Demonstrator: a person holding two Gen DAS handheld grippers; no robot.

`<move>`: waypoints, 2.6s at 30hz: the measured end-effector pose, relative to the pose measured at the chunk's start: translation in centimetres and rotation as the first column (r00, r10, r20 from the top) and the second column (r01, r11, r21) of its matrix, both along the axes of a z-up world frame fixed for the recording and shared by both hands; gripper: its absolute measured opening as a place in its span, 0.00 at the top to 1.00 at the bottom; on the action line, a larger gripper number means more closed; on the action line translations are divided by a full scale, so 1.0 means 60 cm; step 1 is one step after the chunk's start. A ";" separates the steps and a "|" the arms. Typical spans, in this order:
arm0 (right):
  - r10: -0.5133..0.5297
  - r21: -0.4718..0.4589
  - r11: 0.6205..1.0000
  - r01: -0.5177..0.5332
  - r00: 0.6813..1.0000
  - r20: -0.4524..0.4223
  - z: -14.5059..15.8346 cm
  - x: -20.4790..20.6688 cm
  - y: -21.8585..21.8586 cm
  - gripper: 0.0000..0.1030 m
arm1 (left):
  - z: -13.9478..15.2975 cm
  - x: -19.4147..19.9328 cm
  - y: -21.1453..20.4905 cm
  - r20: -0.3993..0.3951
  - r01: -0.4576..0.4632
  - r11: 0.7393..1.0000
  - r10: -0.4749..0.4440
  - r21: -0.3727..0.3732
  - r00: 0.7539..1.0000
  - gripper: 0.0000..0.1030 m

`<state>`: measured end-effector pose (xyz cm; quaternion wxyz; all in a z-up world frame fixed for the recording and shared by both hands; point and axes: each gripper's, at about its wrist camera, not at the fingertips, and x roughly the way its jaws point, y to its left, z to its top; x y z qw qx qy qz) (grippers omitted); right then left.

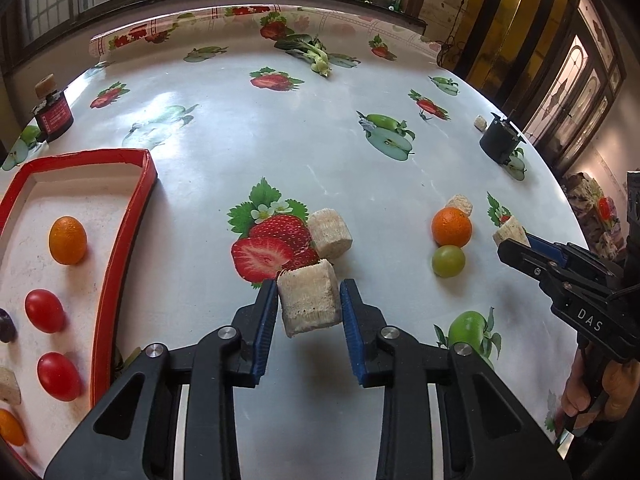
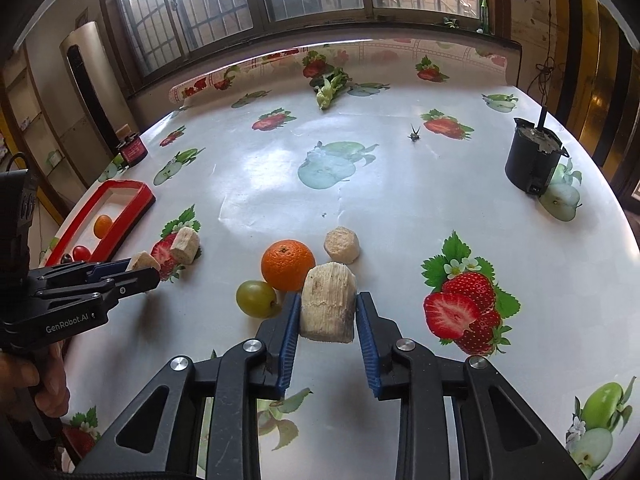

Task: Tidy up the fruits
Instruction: 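Grasp a tan biscuit with the left tool while the right tool grasps a tan bread piece, then carry the biscuit with the left tool into the tray while the right tool carries the bread piece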

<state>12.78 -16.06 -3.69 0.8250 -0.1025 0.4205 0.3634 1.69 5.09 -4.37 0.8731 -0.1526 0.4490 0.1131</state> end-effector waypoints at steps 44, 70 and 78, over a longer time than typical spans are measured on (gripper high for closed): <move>0.307 0.043 0.949 -0.311 0.949 0.077 0.083 -0.171 0.201 0.72 | 0.068 -0.188 0.134 0.094 -0.208 0.977 0.203 0.049 0.975 0.72; 0.429 0.044 0.902 -0.430 0.903 0.029 0.068 -0.171 0.389 0.72 | 0.063 -0.202 0.282 0.069 -0.336 0.940 0.332 0.055 0.941 0.72; 0.447 0.032 0.894 -0.447 0.895 0.001 0.049 -0.150 0.475 0.72 | 0.044 -0.170 0.339 0.033 -0.363 0.930 0.362 0.063 0.932 0.72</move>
